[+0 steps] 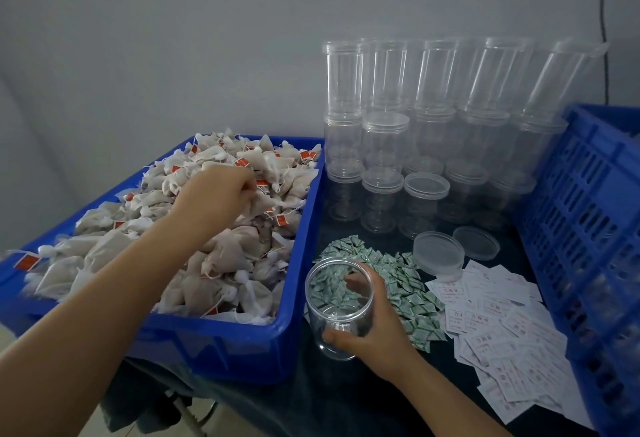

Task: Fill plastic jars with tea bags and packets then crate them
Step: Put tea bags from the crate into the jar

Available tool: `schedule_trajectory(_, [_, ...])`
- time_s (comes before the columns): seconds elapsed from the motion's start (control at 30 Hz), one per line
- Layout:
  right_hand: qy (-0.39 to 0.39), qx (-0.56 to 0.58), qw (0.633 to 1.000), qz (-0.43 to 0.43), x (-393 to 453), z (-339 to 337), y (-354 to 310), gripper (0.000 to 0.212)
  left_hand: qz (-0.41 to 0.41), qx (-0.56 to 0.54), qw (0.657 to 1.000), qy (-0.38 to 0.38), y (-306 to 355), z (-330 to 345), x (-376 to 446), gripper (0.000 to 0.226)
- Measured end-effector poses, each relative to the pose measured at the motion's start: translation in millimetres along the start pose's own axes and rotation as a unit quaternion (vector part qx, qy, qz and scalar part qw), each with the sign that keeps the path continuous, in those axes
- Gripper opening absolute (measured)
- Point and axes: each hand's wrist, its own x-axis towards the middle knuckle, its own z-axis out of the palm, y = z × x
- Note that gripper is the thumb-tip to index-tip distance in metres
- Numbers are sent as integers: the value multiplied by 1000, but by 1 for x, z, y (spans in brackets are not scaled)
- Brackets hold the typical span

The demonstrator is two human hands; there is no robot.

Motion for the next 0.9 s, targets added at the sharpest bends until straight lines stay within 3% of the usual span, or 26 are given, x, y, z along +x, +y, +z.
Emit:
schedule_trajectory(0.23, [3,-5,1000,-8,0,1,1,99,34,-199,977,-68,44,-32,-14,9])
schedule_trajectory(0.4, [9,-16,1000,-15,0,1,2,100,83,-246,953,-157,69,-26,-28,20])
schedule_trajectory(0.63, [-1,17,1000,-24,2,2,3,101,140,-220,935,-240,87,2,-41,12])
schedule_trajectory(0.9, [-8,33,998,-46,3,2,1,97,223,-33,942,-248,112,35,-51,15])
